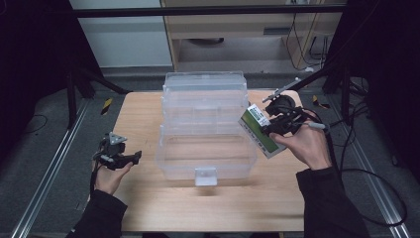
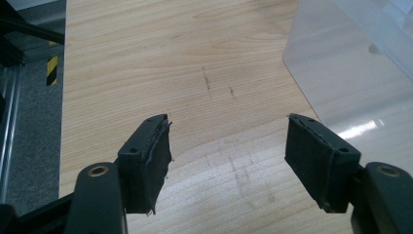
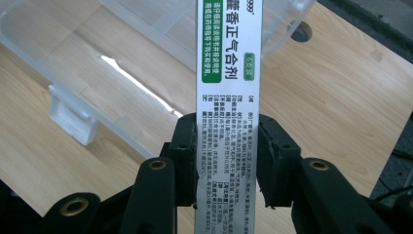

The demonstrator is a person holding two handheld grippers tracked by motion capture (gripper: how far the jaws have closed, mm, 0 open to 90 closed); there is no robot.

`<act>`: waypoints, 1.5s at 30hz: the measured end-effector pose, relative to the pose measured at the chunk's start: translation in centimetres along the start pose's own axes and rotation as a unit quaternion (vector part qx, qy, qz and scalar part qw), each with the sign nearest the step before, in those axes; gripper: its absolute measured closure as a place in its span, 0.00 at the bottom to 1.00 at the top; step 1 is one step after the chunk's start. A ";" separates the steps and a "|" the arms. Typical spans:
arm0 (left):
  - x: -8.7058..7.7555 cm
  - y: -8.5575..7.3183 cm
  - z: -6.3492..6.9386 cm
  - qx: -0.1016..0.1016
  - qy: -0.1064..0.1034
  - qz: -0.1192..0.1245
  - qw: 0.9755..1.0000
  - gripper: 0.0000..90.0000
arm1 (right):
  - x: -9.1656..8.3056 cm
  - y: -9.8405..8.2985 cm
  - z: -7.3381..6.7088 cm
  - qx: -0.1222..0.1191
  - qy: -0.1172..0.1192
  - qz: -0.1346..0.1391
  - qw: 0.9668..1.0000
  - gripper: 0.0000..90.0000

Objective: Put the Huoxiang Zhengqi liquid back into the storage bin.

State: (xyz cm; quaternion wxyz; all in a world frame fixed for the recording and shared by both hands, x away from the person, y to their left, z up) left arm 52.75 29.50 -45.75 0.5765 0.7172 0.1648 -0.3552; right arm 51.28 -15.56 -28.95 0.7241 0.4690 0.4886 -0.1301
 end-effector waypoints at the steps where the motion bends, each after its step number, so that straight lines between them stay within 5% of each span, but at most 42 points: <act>1: 0.0 0.0 0.0 0.000 0.000 0.000 1.000 0.36 | 0.1 0.1 -0.1 -0.002 0.004 0.000 1.000 0.71; 13: 0.1 0.0 0.0 0.000 0.000 -0.001 1.000 0.36 | 1.2 1.3 -0.8 -0.042 0.044 0.004 0.998 0.71; 23: 0.1 -0.1 -0.1 0.001 0.001 -0.004 1.000 0.36 | 2.2 2.4 -1.4 -0.085 0.082 0.009 0.993 0.71; 33: 0.2 -0.1 -0.1 0.001 0.002 -0.004 1.000 0.36 | 3.0 3.6 -2.5 -0.144 0.093 -0.001 0.985 0.71; 39: 0.2 -0.1 -0.2 0.000 0.002 -0.006 1.000 0.36 | 3.8 4.1 -2.7 -0.175 0.113 -0.016 0.978 0.71; 45: 0.2 -0.1 -0.2 0.000 0.002 -0.006 1.000 0.36 | 4.4 4.1 -3.1 -0.216 0.141 -0.021 0.966 0.71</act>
Point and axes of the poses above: each handheld gripper's, and its own axes: x roughly forward along the jaws, y roughly out of its top, z roughly to its right, the point moved 4 cm from there along x, roughly forward along the jaws
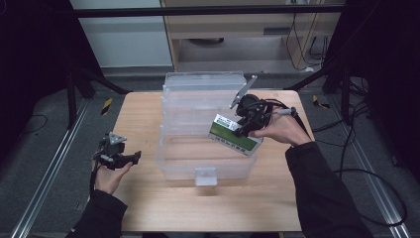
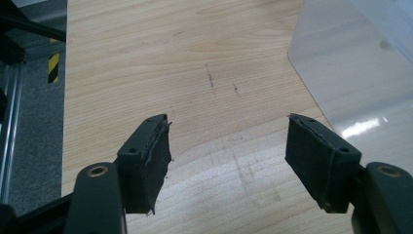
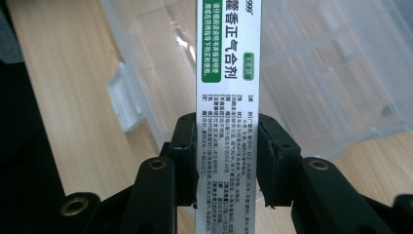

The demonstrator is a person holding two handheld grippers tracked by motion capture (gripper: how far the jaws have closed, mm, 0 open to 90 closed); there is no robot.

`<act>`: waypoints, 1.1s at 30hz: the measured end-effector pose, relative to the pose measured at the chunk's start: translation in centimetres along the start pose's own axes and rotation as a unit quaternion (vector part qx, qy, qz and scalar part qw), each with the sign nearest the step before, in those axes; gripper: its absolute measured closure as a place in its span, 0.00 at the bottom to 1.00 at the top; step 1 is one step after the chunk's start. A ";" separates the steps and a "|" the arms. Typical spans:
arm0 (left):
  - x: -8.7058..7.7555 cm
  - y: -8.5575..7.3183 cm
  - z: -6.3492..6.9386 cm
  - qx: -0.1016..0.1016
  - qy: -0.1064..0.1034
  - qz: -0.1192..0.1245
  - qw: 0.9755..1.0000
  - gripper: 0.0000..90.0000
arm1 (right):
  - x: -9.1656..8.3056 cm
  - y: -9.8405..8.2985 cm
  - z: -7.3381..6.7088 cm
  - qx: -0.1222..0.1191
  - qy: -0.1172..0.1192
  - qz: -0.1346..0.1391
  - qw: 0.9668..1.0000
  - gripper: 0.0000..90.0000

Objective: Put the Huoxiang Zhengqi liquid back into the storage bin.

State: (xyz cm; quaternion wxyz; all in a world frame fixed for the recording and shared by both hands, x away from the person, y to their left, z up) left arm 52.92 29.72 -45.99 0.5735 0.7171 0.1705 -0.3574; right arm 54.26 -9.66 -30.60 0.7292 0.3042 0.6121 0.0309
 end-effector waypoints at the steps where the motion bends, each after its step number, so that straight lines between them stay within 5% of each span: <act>1: 0.0 0.0 0.0 0.000 0.000 -0.001 1.000 0.36 | 0.1 0.0 0.0 -0.004 0.006 0.001 1.000 0.71; 33: 0.2 -0.1 0.0 0.002 0.001 -0.004 1.000 0.35 | 3.3 -0.5 0.0 -0.111 0.041 -0.058 0.991 0.71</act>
Point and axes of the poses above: each handheld gripper's, and its own axes: x roughly forward along the jaws, y roughly out of its top, z roughly to its right, the point moved 4 cm from there along x, roughly forward along the jaws
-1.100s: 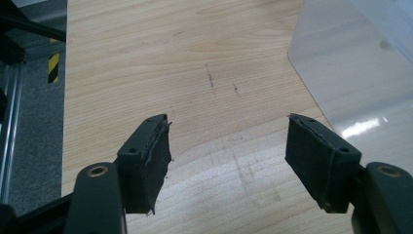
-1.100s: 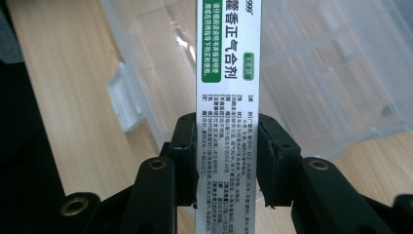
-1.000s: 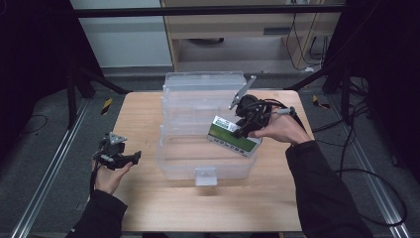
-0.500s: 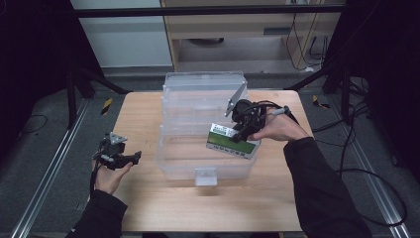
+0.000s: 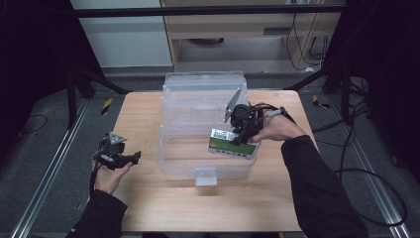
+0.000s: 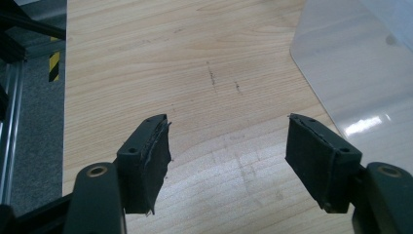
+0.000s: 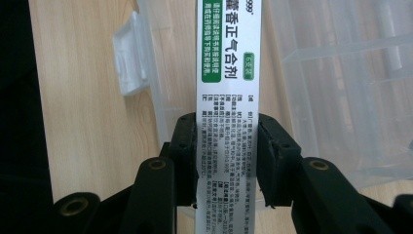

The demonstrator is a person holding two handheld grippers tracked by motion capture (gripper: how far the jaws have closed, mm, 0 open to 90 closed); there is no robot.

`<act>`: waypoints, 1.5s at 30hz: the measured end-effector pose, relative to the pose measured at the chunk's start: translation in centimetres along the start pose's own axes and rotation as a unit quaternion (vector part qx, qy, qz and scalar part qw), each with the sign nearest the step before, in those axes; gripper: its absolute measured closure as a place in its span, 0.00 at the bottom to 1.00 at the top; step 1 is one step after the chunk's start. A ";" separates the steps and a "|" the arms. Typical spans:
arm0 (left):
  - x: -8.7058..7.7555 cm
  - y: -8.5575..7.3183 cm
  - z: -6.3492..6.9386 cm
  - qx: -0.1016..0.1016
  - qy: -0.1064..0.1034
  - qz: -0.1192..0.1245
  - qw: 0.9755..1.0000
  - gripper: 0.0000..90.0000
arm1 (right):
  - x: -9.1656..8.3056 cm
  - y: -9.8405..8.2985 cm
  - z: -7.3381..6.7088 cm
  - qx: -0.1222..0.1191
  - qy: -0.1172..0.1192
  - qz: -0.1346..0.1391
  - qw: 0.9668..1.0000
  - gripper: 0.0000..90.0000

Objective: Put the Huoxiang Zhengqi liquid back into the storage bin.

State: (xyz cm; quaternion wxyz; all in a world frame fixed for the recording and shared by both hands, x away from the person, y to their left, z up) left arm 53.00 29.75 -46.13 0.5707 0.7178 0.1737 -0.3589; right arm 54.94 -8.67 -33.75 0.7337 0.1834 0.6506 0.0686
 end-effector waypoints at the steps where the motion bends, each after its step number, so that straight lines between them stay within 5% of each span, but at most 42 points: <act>1: 0.0 0.0 0.0 0.000 0.000 -0.001 1.000 0.35 | 0.1 -0.1 0.0 -0.002 0.003 -0.002 1.000 0.71; 16: 0.1 -0.1 0.0 0.001 0.001 -0.003 1.000 0.35 | 2.0 -0.3 0.3 -0.048 0.023 -0.018 0.998 0.71; 45: 0.2 -0.1 0.0 0.001 0.001 -0.003 1.000 0.35 | 4.8 -0.6 -0.1 -0.075 0.045 -0.041 0.995 0.71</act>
Point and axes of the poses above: each handheld gripper's, and its own axes: x roughly forward along the jaws, y roughly out of its top, z roughly to its right, the point moved 4 cm from there along x, roughly forward along the jaws
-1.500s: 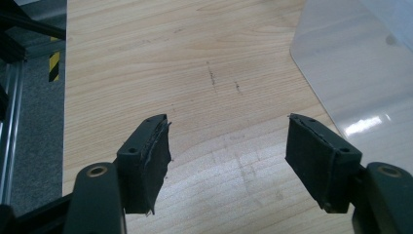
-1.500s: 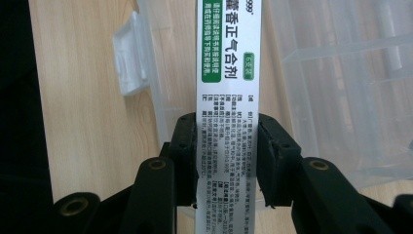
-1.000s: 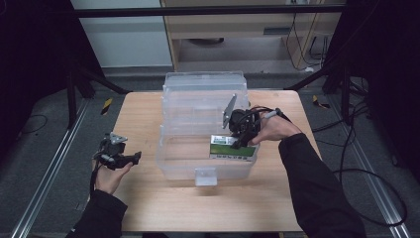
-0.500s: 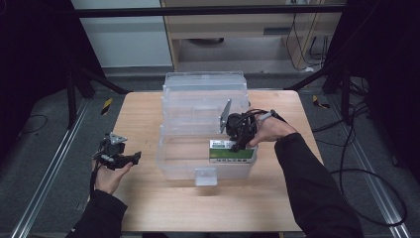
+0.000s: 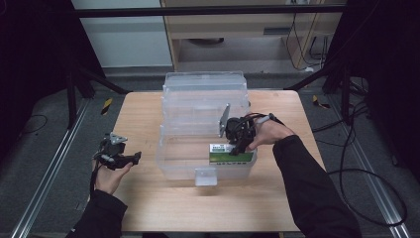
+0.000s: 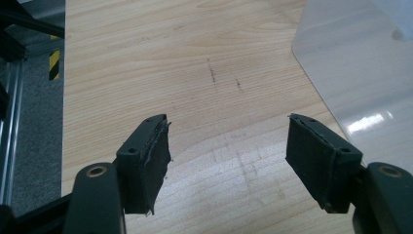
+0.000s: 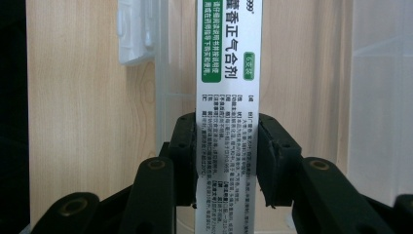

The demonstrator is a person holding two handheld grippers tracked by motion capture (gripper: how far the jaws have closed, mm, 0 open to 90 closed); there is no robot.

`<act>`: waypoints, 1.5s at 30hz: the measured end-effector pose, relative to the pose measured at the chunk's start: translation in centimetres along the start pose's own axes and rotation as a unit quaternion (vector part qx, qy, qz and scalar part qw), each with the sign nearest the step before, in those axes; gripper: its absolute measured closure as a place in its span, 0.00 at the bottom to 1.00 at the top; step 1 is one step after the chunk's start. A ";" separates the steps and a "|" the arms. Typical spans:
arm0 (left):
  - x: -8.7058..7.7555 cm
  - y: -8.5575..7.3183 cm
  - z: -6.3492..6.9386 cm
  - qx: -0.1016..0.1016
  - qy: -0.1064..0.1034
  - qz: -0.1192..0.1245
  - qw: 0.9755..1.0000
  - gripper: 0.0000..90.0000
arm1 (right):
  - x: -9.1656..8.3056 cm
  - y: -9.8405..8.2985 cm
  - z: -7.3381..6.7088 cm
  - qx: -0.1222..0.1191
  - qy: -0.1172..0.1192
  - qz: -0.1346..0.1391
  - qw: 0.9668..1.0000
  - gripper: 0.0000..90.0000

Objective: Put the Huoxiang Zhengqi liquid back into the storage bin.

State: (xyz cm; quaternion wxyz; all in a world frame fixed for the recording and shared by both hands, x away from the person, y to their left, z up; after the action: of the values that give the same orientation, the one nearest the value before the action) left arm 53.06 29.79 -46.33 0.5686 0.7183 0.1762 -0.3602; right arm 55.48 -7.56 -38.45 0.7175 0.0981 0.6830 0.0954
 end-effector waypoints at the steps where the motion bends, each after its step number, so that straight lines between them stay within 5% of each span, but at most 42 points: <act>1: 0.0 0.0 0.0 0.000 0.000 0.000 1.000 0.35 | 0.1 0.0 0.0 0.001 0.001 0.000 1.000 0.71; 29: 0.1 0.0 0.1 0.002 0.000 -0.001 1.000 0.35 | 2.4 -0.3 -0.3 0.003 -0.003 -0.033 0.999 0.70; 45: 0.1 0.0 0.1 0.002 0.001 -0.002 1.000 0.35 | -0.4 -0.7 0.0 0.044 -0.043 0.025 0.998 0.70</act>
State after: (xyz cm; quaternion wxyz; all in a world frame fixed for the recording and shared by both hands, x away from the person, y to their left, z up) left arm 53.09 29.70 -46.47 0.5661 0.7193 0.1776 -0.3613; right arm 55.45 -8.35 -38.24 0.7385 0.1504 0.6525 0.0790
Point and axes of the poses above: each handheld gripper's, and its own axes: x roughly forward along the jaws, y roughly out of its top, z roughly to its right, the point moved 4 cm from there along x, roughly forward along the jaws
